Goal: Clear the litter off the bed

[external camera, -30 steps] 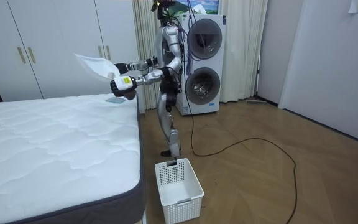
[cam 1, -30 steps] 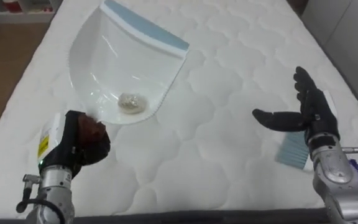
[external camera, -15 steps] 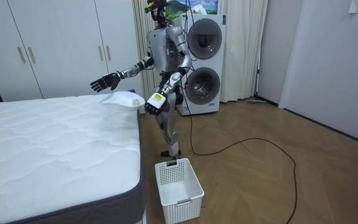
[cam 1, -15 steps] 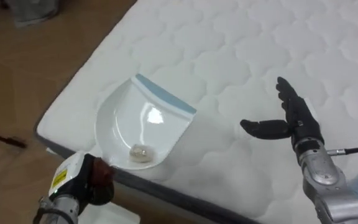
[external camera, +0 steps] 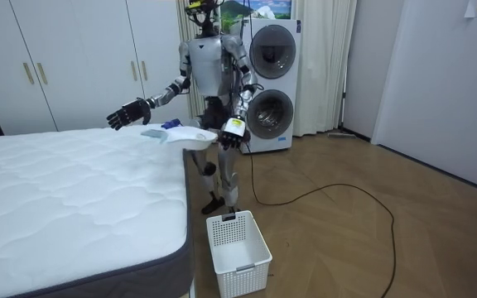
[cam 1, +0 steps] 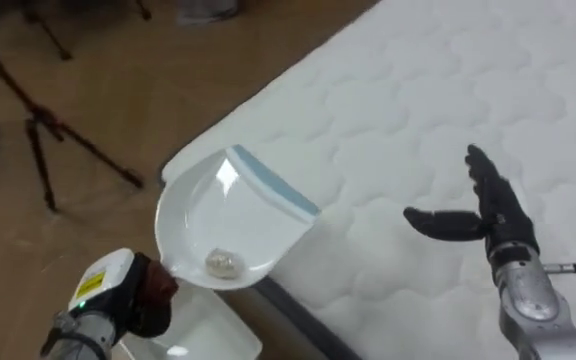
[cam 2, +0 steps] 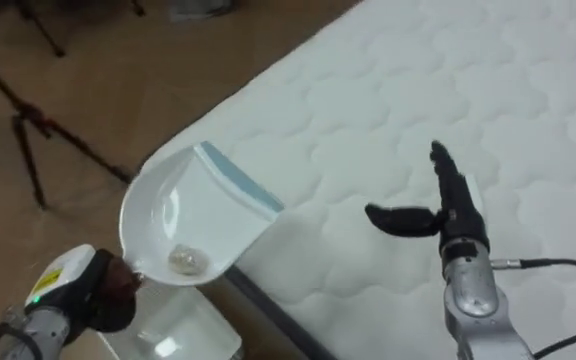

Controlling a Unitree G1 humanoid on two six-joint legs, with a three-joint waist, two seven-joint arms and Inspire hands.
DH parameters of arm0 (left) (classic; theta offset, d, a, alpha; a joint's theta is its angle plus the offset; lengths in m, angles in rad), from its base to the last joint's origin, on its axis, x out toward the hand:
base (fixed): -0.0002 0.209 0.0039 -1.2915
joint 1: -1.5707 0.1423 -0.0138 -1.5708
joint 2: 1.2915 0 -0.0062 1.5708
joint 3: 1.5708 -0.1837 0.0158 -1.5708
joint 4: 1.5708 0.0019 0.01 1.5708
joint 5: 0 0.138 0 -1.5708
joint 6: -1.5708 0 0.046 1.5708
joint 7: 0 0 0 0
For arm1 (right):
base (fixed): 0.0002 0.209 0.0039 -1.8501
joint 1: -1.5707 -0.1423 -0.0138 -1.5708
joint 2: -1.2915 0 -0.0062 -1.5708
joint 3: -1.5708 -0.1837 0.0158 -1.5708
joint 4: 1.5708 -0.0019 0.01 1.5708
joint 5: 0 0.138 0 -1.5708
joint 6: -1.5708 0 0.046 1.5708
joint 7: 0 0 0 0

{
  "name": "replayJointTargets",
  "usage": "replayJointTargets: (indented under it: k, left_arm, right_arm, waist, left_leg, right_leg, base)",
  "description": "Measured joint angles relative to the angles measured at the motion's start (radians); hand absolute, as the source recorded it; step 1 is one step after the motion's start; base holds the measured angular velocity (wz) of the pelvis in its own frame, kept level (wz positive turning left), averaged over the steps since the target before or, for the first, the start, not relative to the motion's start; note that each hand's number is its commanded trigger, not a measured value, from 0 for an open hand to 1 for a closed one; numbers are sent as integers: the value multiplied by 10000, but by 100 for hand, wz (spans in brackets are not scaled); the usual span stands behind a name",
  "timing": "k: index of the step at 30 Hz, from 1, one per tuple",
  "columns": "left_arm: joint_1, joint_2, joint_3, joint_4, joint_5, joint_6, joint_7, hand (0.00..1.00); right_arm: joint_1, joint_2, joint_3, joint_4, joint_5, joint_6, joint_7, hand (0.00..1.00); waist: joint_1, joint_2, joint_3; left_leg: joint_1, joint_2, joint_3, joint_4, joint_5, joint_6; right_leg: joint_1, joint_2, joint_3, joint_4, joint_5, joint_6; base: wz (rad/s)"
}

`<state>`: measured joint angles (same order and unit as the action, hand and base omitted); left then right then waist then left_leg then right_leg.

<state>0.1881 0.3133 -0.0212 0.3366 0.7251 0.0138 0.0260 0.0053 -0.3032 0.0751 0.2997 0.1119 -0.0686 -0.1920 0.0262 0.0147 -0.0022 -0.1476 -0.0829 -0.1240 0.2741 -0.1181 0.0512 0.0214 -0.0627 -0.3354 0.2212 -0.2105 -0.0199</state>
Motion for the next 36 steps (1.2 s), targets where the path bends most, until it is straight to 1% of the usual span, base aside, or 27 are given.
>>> replayJointTargets:
  k: [2, 3, 5, 7, 8, 9, 10, 11, 12, 13, 14, 16, 19, 22, 24, 25, 26, 27, 28, 29, 30, 31, 32, 33, 34, 35, 36]
  left_arm:
    - [17, -11, 189, -6, 161, 4, 7, 100]
    - [15, -8, 225, -9, 200, 11, 7, 100]
    - [4, -11, 278, -106, 238, 11, 7, 100]
    - [-59, -52, 268, -126, 243, -3, 26, 100]
    - [-93, -111, 259, -126, 250, -8, 28, 100]
    - [-111, -124, 257, -125, 239, -40, 31, 100]
    - [-141, -123, 257, -117, 240, -49, 31, 100]
    - [-227, -145, 257, -77, 241, -48, 31, 100]
    - [-232, -177, 253, -78, 259, -49, 40, 100]
    - [-230, -187, 245, -77, 266, -49, 39, 100]
    - [-229, -188, 211, -78, 285, -49, 40, 100]
    - [-222, -188, 197, -80, 312, -49, 39, 100]
    - [-200, -188, 196, -102, 319, -49, 39, 100]
    - [-199, -186, 200, -240, 322, -51, 39, 100]
    - [-201, -186, 200, -354, 584, -237, 40, 100]
    - [-198, -178, 199, -390, 712, -295, 40, 100]
    - [-192, -140, 183, -426, 846, -424, 49, 100]
    - [-196, -124, 158, -410, 860, -470, 61, 100]
    - [-197, -125, 106, -395, 845, -466, 65, 100]
    - [-211, -117, -17, -333, 847, -471, 65, 100]
    - [-231, -85, -36, -267, 880, -475, 63, 100]
    - [-247, -60, -36, -238, 921, -474, 63, 100]
    - [-261, 14, -35, -226, 919, -474, 61, 100]
    - [-263, 102, -34, -217, 912, -482, 60, 100]
    - [-268, 144, -33, -219, 916, -483, 60, 100]
    - [-311, 257, -33, -222, 920, -483, 59, 100]
    - [-336, 377, -30, -224, 918, -498, 60, 100]
  right_arm:
    - [-29, -27, -3, -4, -16, -9, 52, 0]
    - [-29, -27, -8, -5, -24, -11, 60, 0]
    - [-26, -36, -31, -6, -16, -11, 63, 0]
    - [-8, -36, -15, -4, 28, -12, 63, 0]
    - [-1, -37, -16, 33, 24, -15, 83, 0]
    - [11, -40, -20, 36, 24, -25, 105, 0]
    - [11, -44, -20, 37, 25, -34, 118, 0]
    - [6, -44, -21, 40, 30, -34, 155, 0]
    - [6, -45, -18, 39, 21, -34, 231, 0]
    - [16, -48, -19, 40, 22, -34, 235, 0]
    - [58, -54, -18, 39, 27, -34, 236, 0]
    - [101, -51, 0, 37, 148, -34, 246, 0]
    - [100, -54, -3, -6, 388, -34, 222, 0]
    - [104, -39, 6, -169, 596, -34, 206, 0]
    - [110, -88, 3, -164, 599, -33, 181, 0]
    - [135, -107, 4, -163, 587, -33, 163, 0]
    - [192, -137, 16, -154, 568, -34, 107, 0]
    - [141, -155, 31, -44, 584, -40, 52, 0]
    - [92, -197, 33, 11, 631, -40, 25, 0]
    - [-96, -279, 41, 132, 633, -45, -28, 0]
    - [-169, -217, 10, 190, 565, -46, -25, 0]
    - [-131, -178, 8, 194, 567, -45, -12, 0]
    - [19, -105, 10, 213, 574, -46, 14, 0]
    - [178, -29, 9, 294, 578, -46, 9, 0]
    - [230, 4, 11, 354, 578, -45, 0, 0]
    - [233, 73, 14, 489, 569, -44, -5, 0]
    - [233, 89, 13, 499, 581, -46, 17, 0]
  waist:
    - [139, -19, 11]
    - [137, -26, 14]
    - [117, -1, 28]
    - [68, 10, 36]
    - [34, 35, 56]
    - [-55, 35, 65]
    - [-92, 26, 84]
    - [-93, 9, 139]
    - [4, 43, 179]
    - [12, 62, 190]
    - [39, 84, 196]
    - [121, 89, 193]
    - [134, 70, 178]
    - [264, 55, 161]
    - [324, 34, 134]
    - [321, 53, 124]
    - [322, 92, 92]
    - [373, 80, 88]
    - [399, 78, 86]
    - [522, 112, 102]
    - [457, 110, 103]
    - [429, 109, 103]
    - [349, 82, 112]
    - [305, 74, 131]
    - [280, 68, 143]
    - [158, 65, 182]
    - [-26, 66, 194]
  left_leg:
    - [-131, 10, 93, 7, 11, -14]
    - [-187, 11, 168, 20, 12, -13]
    - [-499, 23, 549, 235, 36, 39]
    - [-620, 18, 718, 285, 77, 107]
    - [-707, 50, 930, 357, 81, 123]
    - [-834, 108, 1379, 418, 73, 219]
    - [-902, 146, 1577, 475, 41, 271]
    - [-1013, 160, 1696, 569, 24, 296]
    - [-1081, 159, 1655, 608, 23, 294]
    - [-1106, 160, 1659, 610, 23, 293]
    - [-1148, 159, 1704, 592, 31, 282]
    - [-1207, 175, 1879, 566, 45, 283]
    - [-1220, 213, 2277, 546, 87, 356]
    - [-1220, 142, 2350, 443, 106, 397]
    - [-1195, 44, 2410, 452, 88, 489]
    - [-1188, 64, 2639, 498, 55, 541]
    - [-1144, 248, 3140, 575, -65, 731]
    - [-1030, 268, 3109, 649, -179, 824]
    - [-1002, 223, 3042, 665, -219, 863]
    - [-974, 41, 2818, 737, -256, 939]
    - [-969, -180, 2566, 799, -263, 1040]
    - [-967, -226, 2486, 811, -289, 1100]
    - [-936, -327, 2225, 922, -361, 1193]
    - [-850, -388, 1879, 984, -450, 1243]
    - [-798, -400, 1722, 1005, -447, 1241]
    - [-750, -443, 1380, 1075, -444, 1235]
    - [-754, -562, 1012, 1090, -353, 1131]
  right_leg:
    - [-16, 48, -21, -22, -35, -25]
    - [-19, 49, -52, -20, -73, -29]
    - [-26, 38, -429, 5, -159, -2]
    - [-13, 51, -591, 112, -225, 32]
    - [-1, 7, -691, 241, -285, 67]
    - [16, -34, -842, 344, -416, 64]
    - [24, -48, -889, 385, -505, 49]
    - [28, -50, -950, 410, -618, 30]
    - [21, -40, -1107, 411, -637, 8]
    - [27, -37, -1173, 405, -641, 3]
    - [61, -47, -1369, 358, -660, -9]
    - [71, -61, -1486, 336, -711, -17]
    - [128, -93, -1646, 251, -754, 23]
    - [130, -172, -1790, 244, -775, 77]
    - [129, -307, -2087, 731, -861, 227]
    - [92, -423, -2232, 1022, -884, 265]
    - [-56, -597, -2360, 1847, -975, 405]
    - [-335, -857, -2292, 2883, -1038, 451]
    - [-545, -1002, -2112, 3405, -1041, 453]
    - [-1038, -1232, -1653, 4249, -1120, 480]
    - [-1360, -1295, -1120, 4847, -1266, 482]
    - [-1544, -1243, -789, 5145, -1313, 462]
    - [-1958, -1061, -193, 5546, -1346, 449]
    - [-2343, -861, 259, 5591, -1349, 443]
    - [-2547, -785, 416, 5568, -1348, 444]
    - [-2962, -652, 697, 5350, -1325, 472]
    - [-3220, -543, 1016, 4701, -1207, 530]
  base:
    - [44]
    - [61]
    - [77]
    - [77]
    - [80]
    - [83]
    - [75]
    - [53]
    - [42]
    - [36]
    - [35]
    - [28]
    - [20]
    - [9]
    - [30]
    - [60]
    - [66]
    - [58]
    - [28]
    - [20]
    - [31]
    - [56]
    - [77]
    - [76]
    - [85]
    - [93]
    - [100]
